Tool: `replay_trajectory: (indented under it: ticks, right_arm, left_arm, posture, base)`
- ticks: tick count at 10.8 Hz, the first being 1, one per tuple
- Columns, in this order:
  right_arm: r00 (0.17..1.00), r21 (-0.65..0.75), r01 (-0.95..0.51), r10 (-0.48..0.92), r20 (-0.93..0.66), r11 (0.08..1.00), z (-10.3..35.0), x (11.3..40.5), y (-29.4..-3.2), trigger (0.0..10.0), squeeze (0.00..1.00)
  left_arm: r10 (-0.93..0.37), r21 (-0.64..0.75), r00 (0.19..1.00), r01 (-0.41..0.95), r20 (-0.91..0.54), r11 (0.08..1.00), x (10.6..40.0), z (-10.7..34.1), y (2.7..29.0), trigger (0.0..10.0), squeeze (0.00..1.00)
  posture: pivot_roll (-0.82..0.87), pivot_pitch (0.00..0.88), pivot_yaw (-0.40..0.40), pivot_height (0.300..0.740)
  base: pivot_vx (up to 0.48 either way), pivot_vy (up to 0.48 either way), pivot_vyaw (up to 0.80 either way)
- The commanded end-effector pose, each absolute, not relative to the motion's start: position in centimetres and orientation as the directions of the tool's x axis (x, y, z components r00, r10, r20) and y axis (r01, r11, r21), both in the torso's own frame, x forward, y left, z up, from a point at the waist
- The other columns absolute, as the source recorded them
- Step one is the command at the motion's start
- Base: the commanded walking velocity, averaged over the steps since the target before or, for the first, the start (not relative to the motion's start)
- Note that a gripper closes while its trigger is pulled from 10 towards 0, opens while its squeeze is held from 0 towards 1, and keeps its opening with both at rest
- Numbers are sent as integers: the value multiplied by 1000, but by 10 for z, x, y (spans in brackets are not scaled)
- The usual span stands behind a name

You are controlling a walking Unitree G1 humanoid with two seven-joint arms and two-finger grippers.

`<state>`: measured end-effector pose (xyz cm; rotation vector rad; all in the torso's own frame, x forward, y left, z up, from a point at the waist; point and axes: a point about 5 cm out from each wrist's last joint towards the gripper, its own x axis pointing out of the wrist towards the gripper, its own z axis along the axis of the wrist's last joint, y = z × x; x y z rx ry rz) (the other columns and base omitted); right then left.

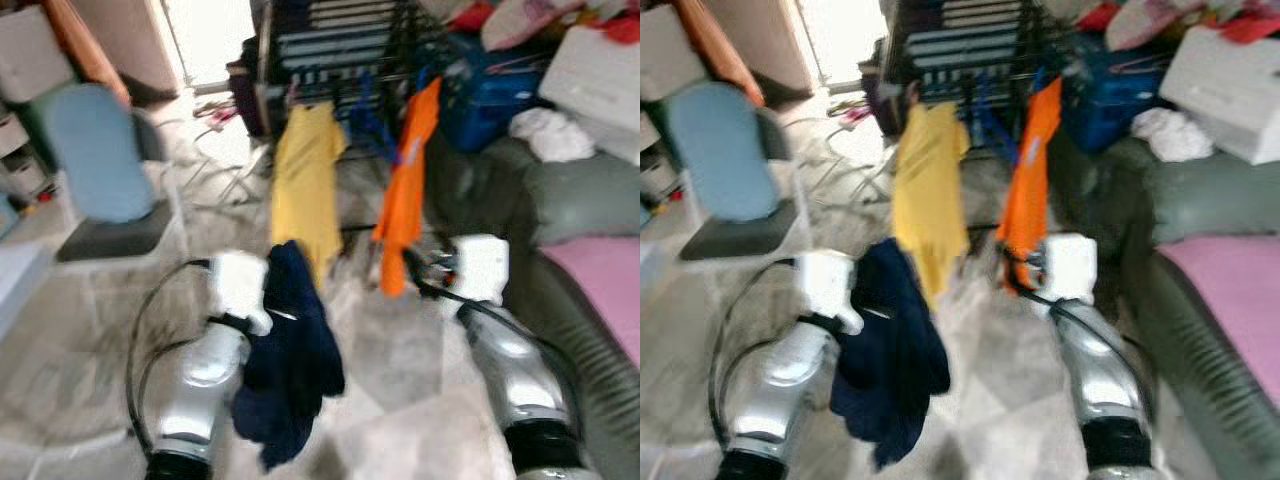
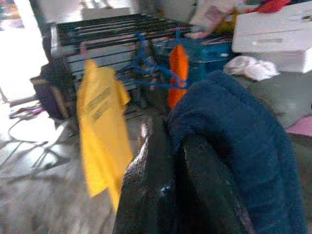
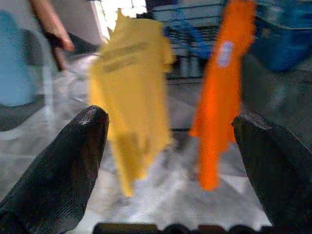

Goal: Hang hanger

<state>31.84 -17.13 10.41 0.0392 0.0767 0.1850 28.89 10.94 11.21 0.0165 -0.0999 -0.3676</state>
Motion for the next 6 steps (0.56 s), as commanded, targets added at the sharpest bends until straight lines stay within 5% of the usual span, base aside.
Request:
replay_trajectory:
  ticks: [1, 4, 6]
  right_arm:
    - [976, 52, -212, 214, -38, 976, 113, 322, -159, 10000, 0]
    - [975, 48, -214, 216, -42, 976, 112, 321, -160, 10000, 0]
    - [973, 40, -227, 228, -41, 973, 112, 320, -159, 10000, 0]
  left_arm:
    - [-341, 47, 931, 338, 126, 940, 292, 122, 118, 10000, 0]
    - [-340, 42, 934, 337, 112, 940, 291, 119, 119, 10000, 0]
    - [-340, 39, 935, 338, 105, 940, 292, 119, 118, 10000, 0]
  posture:
    - [-129, 0, 68, 740]
    - [-128, 0, 65, 740]
    - [-128, 0, 65, 740]
  base:
    - [439, 0, -506]
    - [425, 0, 0]
    - [390, 279, 0]
